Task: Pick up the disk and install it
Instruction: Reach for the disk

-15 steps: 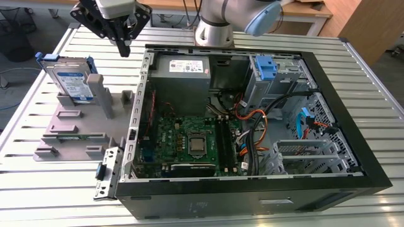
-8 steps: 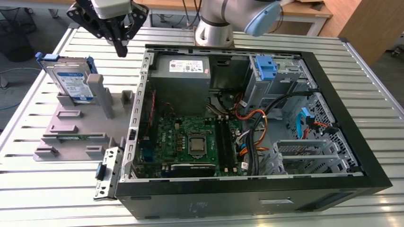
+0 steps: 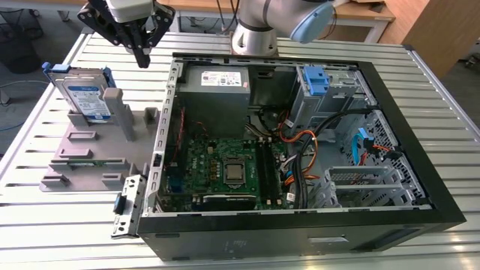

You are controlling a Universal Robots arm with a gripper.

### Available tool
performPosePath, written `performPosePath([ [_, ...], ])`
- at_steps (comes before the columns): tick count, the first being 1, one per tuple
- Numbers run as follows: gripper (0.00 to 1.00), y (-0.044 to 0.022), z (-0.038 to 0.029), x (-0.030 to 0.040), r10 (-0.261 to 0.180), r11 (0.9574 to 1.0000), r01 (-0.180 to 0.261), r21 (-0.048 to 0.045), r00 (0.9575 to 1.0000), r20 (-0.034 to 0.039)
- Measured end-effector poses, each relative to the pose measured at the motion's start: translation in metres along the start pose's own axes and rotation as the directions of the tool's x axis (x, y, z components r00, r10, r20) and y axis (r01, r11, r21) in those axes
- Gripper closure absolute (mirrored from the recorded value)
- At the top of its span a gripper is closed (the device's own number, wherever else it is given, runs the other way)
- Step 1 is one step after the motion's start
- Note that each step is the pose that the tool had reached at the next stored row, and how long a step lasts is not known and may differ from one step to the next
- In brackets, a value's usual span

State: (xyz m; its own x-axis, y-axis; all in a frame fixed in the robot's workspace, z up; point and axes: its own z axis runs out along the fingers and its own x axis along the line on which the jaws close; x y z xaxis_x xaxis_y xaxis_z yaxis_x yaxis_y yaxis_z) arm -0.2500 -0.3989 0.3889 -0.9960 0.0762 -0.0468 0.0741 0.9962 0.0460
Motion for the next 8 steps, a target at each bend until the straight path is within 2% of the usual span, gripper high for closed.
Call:
performPosePath([
  [4, 0.89, 0.0, 0.0001, 0.0002, 0.0, 1.0, 0.0, -0.0001, 1.0, 0.0001],
  [8, 0.89, -0.0003, 0.0001, 0.0043, 0.0, 1.0, 0.0, 0.0, 1.0, 0.0],
])
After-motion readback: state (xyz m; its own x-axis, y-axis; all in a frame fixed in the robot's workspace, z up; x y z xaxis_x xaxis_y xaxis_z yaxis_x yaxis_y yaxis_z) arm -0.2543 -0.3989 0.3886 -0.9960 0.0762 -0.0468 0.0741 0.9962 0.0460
